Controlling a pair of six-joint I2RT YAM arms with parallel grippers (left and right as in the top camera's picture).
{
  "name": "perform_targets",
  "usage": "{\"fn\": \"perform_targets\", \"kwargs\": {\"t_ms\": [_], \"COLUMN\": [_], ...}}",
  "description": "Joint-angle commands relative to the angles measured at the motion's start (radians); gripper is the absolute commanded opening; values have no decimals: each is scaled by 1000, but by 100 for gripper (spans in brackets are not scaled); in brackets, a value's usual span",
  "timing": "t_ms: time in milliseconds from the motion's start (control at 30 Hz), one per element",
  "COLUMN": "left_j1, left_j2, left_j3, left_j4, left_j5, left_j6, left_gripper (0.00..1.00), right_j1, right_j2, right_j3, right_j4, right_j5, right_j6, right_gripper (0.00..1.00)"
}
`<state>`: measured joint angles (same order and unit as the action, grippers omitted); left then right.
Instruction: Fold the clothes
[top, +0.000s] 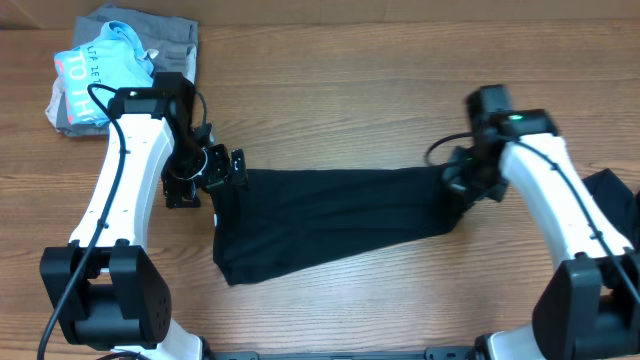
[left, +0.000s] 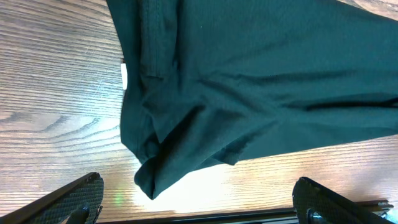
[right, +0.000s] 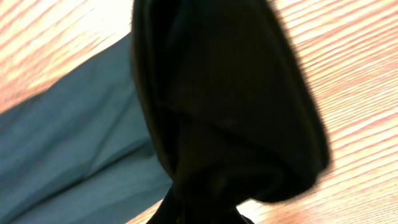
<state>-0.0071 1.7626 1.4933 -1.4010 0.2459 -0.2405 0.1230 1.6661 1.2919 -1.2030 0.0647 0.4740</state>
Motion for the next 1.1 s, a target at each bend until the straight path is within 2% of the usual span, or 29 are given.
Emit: {"fn": "perform_targets", "kwargs": {"t_ms": [0,200,333,400,467,500,700,833,933,1033,1067], "left_j1": [-8,-8,-8,-8,-8,-8,-8,-8,-8,-8,-8], "left_j2": [-10,-10,-10,-10,-10,-10,-10,-10,-10,-10,-10], "left_j3": [-6,-6,-6,-6,-6,-6,-6,-6,-6,-6,-6], "left_j4": [-5,-6,-12,-13,-12,-12,-12,-12,-12,-12,-12], "left_j5": [-10,-9,-10,-10,-10,-10,-10,-10,-10,-10,-10], "left_j6": [-18,-18,-18,-18,-18,-18,-18,-18,-18,-18,-18], "left_gripper": [100,100,100,100,100,100,100,100,100,100,100], "right_j1": [117,282,337,354,362,362,360,323,251,156,122], "right_j2": [-18,-18,-18,-18,-17,-17,-19,-36,-57,-60,-55], "right_j3": [11,-36,-70,-93,-109,-110,-99,-36,27,39,37], "right_j4": [-2,48,98,126,144,146,143,97,60,60,60], "right_j5": [113,118,117,113,100,95,84,72,69,20,-9], "right_j6": [84,103,103,103,103,103,129,129,119,16,-21], "right_gripper": [4,4,12,20,41,43,42,46,67,79,79]}}
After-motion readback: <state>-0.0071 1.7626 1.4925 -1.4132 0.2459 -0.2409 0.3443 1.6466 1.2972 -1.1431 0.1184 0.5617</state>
